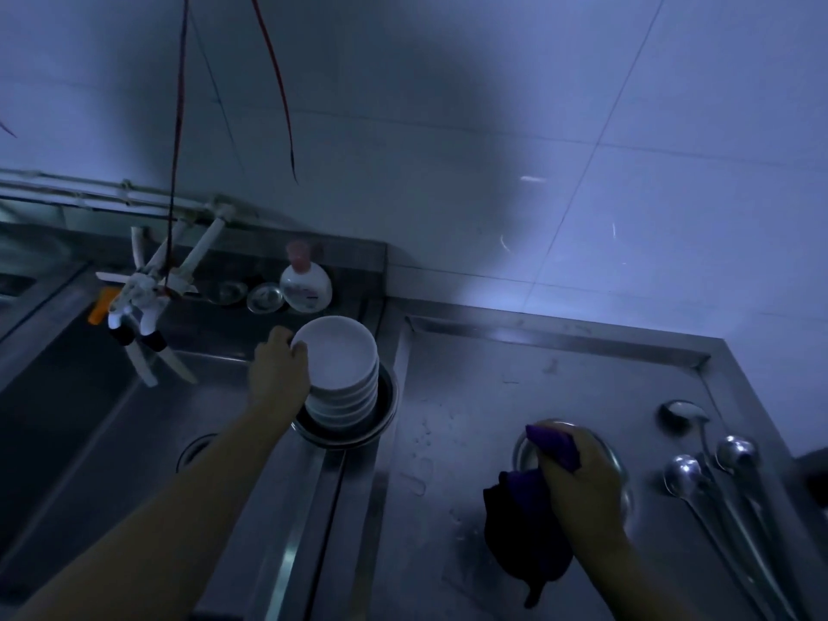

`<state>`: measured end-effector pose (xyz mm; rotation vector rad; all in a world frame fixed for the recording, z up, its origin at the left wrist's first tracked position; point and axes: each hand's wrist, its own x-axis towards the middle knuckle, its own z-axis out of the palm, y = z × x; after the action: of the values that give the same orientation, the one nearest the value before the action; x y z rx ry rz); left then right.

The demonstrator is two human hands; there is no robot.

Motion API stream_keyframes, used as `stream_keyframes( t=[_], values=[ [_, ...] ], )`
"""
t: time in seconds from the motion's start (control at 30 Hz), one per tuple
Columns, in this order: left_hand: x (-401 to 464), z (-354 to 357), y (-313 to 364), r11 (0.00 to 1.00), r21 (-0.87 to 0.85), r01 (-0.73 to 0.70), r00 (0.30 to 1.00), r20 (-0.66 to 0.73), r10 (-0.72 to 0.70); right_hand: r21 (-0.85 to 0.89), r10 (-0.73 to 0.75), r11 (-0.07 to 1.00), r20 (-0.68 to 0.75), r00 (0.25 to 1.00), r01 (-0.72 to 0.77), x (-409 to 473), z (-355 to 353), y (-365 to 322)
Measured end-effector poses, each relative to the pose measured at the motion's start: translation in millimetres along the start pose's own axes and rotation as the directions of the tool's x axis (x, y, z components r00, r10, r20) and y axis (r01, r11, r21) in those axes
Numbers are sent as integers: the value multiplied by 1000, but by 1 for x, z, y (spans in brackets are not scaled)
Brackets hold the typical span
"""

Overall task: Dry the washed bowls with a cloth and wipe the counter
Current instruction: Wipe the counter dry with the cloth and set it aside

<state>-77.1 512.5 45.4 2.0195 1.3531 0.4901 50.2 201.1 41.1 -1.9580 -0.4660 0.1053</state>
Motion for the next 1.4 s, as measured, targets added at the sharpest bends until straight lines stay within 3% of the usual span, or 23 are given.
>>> stream_keyframes(
  t=[0.73,0.87,0.97,1.03,1.1,1.17,1.23,1.3,1.4],
  values=[
    [8,-7,-7,998,56,-26,998,62,22,16,47,999,43,998,-47,-17,20,-16],
    [-7,-17,-1,998,69,-16,1000,-17,17,42,76,996,94,993,-80,-21,18,-20],
    [-29,-20,12,991,25,-128,985,-110,130,-1,70,998,119,990,-70,-26,15,-26],
    [-52,-17,25,953,-48,-299,951,-102,293,-30,34,999,130,991,-31,-29,14,-32],
    [-79,-10,39,879,-145,-455,880,78,468,-4,8,1000,154,988,-7,-32,13,-37],
    [-108,-1,52,791,-211,-574,722,326,611,20,-25,1000,201,979,22,-35,12,-41],
    [-130,7,63,727,-268,-632,578,461,673,49,-71,997,261,963,60,-38,10,-46],
    [-141,11,73,673,-309,-672,516,457,725,88,-129,990,300,945,107,-39,7,-50],
    [-147,6,82,640,-353,-683,518,384,764,132,-160,984,357,920,119,-41,-1,-55]
  ],
)
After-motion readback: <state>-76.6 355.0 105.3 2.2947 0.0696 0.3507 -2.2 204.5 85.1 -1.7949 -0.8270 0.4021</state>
